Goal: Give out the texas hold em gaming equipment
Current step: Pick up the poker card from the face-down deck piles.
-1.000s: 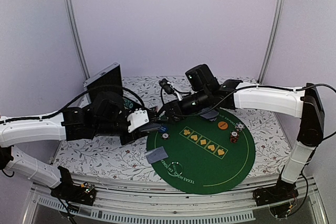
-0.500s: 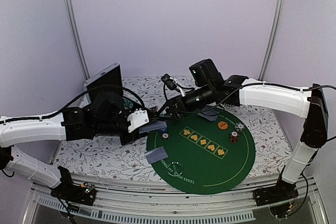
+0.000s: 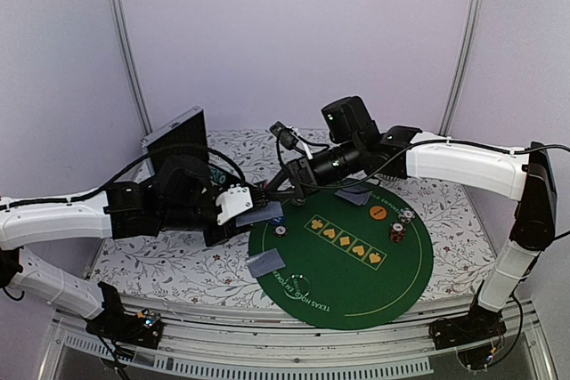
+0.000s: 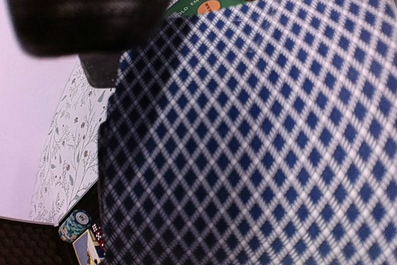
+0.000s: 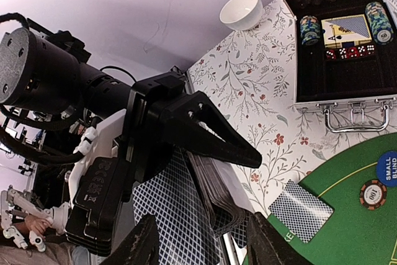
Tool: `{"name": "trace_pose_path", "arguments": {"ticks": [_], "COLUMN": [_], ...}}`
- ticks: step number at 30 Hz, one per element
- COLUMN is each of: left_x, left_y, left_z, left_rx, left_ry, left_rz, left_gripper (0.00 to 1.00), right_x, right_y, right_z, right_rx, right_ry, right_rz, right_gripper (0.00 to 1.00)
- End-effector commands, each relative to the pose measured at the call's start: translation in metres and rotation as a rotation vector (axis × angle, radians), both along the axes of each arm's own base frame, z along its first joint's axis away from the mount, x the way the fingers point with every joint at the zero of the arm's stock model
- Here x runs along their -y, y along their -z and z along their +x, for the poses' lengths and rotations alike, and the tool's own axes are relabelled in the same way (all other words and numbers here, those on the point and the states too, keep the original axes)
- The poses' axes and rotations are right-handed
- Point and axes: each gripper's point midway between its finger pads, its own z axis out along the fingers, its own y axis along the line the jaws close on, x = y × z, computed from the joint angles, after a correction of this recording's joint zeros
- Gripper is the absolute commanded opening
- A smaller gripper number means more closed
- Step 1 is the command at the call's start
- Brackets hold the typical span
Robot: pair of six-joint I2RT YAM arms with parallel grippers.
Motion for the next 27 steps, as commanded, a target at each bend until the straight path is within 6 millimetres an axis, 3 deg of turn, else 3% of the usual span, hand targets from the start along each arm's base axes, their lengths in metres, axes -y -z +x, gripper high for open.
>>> {"name": "trace_pose_path", "arguments": {"ticks": [1, 14, 23, 25, 27], "left_x": [0.002, 0.003, 0.002, 0.002, 0.002], "left_y": [-0.009, -0.009, -0.008, -0.009, -0.008], "left_z": [0.003, 0.001, 0.001, 0.001, 0.001], "left_rx": [0.021, 0.018, 0.015, 0.017, 0.017], "left_ry": [0.003, 0.010, 0.008, 0.008, 0.009], "left_rz": [-0.036, -0.037, -0.035, -0.036, -0.036], "left_gripper": [0.42, 0.42, 0.42, 0.42, 0.42], "right_x": [0.000, 0.010, 0.011, 0.011, 0.013], "right_y": [-0.017, -0.001, -0.001, -0.003, -0.005], "right_z": [-0.001, 0.000, -0.004, -0.004, -0.002], "right_rx": [-0.007, -0.048, -0.061, -0.056, -0.052], "right_ry": [-0.005, 0.018, 0.002, 0.003, 0.011], "right_rz": [0.031, -0.026, -0.026, -0.022, -0.021], "right_gripper": [0.49, 0.45, 0.21, 0.08, 0.03]}}
